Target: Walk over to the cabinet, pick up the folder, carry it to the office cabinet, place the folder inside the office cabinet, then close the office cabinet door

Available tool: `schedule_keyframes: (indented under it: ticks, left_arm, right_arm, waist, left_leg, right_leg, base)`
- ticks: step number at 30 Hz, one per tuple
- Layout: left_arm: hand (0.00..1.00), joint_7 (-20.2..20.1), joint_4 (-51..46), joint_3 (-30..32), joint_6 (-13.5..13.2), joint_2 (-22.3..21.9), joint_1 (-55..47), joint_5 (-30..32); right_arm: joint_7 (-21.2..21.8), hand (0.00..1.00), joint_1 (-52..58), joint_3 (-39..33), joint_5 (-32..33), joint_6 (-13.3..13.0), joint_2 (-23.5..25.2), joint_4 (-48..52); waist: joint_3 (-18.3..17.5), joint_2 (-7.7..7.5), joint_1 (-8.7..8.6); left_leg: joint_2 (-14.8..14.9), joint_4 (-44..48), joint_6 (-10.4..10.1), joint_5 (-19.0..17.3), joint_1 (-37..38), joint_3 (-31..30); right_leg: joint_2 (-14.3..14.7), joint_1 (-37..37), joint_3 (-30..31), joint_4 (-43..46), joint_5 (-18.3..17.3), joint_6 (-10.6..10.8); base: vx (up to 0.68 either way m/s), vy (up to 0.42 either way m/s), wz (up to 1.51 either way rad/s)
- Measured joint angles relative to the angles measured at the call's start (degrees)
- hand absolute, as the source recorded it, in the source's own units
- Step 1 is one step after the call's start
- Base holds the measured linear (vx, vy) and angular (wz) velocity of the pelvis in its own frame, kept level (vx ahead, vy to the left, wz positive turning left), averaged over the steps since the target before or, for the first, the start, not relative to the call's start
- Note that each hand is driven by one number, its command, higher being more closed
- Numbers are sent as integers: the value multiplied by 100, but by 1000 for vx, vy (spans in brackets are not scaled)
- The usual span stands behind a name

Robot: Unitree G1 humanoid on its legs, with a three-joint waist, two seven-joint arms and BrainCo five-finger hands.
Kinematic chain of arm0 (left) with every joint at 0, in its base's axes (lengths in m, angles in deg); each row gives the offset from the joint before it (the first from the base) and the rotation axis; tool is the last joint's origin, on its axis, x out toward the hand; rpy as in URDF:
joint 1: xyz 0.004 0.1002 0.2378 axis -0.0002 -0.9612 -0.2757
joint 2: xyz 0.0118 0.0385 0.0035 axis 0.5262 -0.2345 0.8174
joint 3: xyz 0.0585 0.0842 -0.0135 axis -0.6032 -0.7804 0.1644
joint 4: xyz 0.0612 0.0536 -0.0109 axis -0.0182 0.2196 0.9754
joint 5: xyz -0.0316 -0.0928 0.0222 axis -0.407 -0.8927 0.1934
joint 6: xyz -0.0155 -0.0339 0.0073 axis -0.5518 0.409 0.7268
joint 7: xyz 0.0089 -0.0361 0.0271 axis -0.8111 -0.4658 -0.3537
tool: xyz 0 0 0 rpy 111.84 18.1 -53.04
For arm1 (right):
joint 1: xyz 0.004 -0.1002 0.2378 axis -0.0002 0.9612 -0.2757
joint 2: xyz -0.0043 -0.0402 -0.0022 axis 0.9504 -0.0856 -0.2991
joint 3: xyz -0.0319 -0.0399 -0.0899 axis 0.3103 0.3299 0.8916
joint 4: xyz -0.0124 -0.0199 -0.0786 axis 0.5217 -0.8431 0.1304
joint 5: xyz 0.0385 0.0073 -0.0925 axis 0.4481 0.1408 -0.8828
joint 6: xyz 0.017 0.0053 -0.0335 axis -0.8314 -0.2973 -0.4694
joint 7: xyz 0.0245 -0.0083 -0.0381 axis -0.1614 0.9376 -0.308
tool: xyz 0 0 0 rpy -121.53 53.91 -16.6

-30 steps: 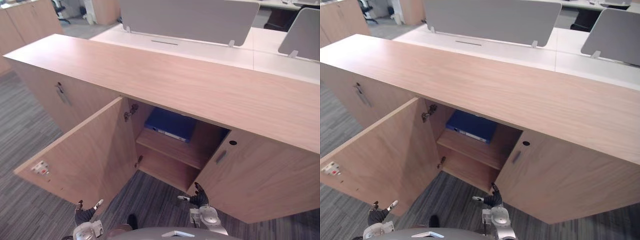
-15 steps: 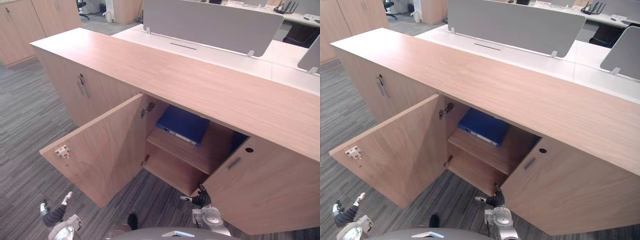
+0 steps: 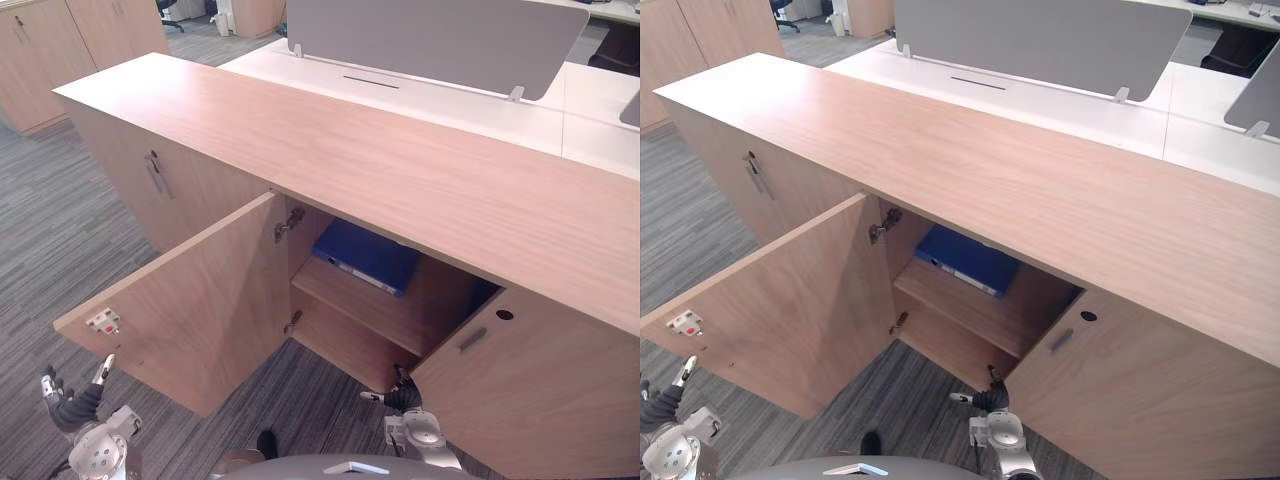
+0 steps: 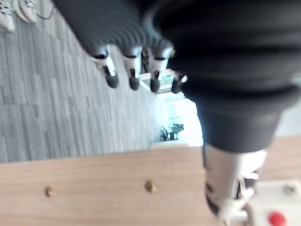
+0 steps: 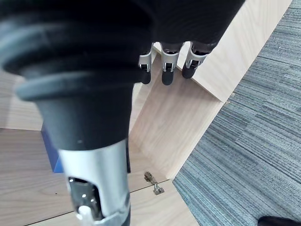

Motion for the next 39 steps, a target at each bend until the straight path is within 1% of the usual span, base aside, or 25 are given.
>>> schedule_keyframes:
  ticks: [4, 7, 9, 13, 16, 19, 22, 27, 28, 30, 31, 34, 39]
  left_arm:
    - [0, -68, -94, -272, -34, 149, 124, 49]
    - [0, -106, -259, -300, -42, 247, 178, 43]
    - [0, -118, -262, -340, -51, 358, 182, 51]
    - [0, -120, -327, -363, -51, 454, 226, 160]
    - [0, -109, -448, -339, -46, 501, 224, 386]
    - [0, -137, -480, -301, -51, 602, 230, 352]
    - [0, -250, -479, -304, -80, 598, 232, 137]
    - [0, -252, -475, -303, -106, 589, 229, -28]
    - [0, -251, -472, -311, -112, 587, 228, -90]
    - [0, -249, -471, -336, -115, 586, 214, -93]
    - [0, -249, -465, -369, -117, 585, 212, -93]
    - [0, -249, -350, -490, -119, 596, 209, -94]
    - [0, -249, 4, -764, -119, 603, 196, -102]
  right_arm:
    - [6, 0, -69, 11, 1, 0, 1, 0]
    - [12, 0, -92, 23, 1, 0, 2, 0]
    - [14, 0, -77, 23, 1, 0, -4, -6]
    - [43, 0, -46, 152, 2, 1, 0, -64]
    - [55, 0, -50, 228, -3, 2, 0, -219]
    - [52, 0, -24, 226, -7, 20, -1, -227]
    - [52, 0, 3, 212, -7, 26, -1, -228]
    - [51, 0, 3, 165, -7, 26, 4, -228]
    - [50, 0, 3, 165, -7, 26, 6, -228]
    - [49, 0, 3, 165, -7, 26, 4, -227]
    - [49, 0, 2, 165, -9, 27, 3, -226]
    - [49, 0, -11, 166, -11, 26, 4, -222]
    - [48, 0, 4, 172, -14, 31, 2, -224]
  waist:
    - [23, 8, -4]
    - [64, 73, 14]
    - [84, 99, 10]
    - [92, 110, -40]
    - [91, 108, -31]
    - [94, 107, -63]
    - [85, 105, -63]
    - [74, 87, -36]
    - [68, 78, -26]
    - [56, 59, 8]
    - [48, 48, 52]
    - [37, 31, 111]
    - [35, 35, 115]
  left_leg:
    - [42, -2, -40, -55, 112, 44]
    - [172, -3, -93, -131, 160, 132]
    - [199, -4, -103, -149, 148, 138]
    - [198, -4, -70, -172, 133, 144]
    - [192, -4, -71, -170, 114, 162]
    - [184, -4, -69, -118, 104, 197]
    - [205, -3, -76, -96, 105, 200]
    - [173, -2, -79, -91, 104, 241]
    - [155, -1, -105, -75, 103, 269]
    - [135, -1, -67, -53, 103, 291]
    - [124, 0, -62, -50, 103, 299]
    - [117, 0, -61, -48, 105, 297]
    - [118, -2, -46, -35, 118, 310]
  right_leg:
    - [54, 76, 66, 3, 70, 20]
    - [155, 46, 91, 0, 237, -56]
    - [187, 20, 88, 1, 283, -84]
    - [185, -11, 89, 1, 286, -86]
    - [179, -32, 91, -35, 259, -109]
    - [137, -49, 90, -90, 89, -129]
    - [161, -48, 103, -90, 61, -106]
    - [147, -48, 123, -87, 38, -103]
    - [134, -48, 126, -81, 57, -72]
    - [108, -47, 129, -52, 70, -52]
    - [98, -46, 131, -37, 73, -49]
    - [92, -47, 131, -18, 89, -33]
    - [83, -46, 131, -18, 121, 3]
  base:
    - [32, -52, -9]
    - [-22, -20, -19]
    - [-50, -21, -8]
    - [-70, -9, -4]
    - [-73, -11, -4]
    - [-79, -17, -6]
    - [-33, -18, 1]
    - [24, -9, 0]
    - [72, -15, 2]
    - [76, -16, 2]
    - [45, -16, 1]
    - [17, -15, 2]
    - [-45, -5, -1]
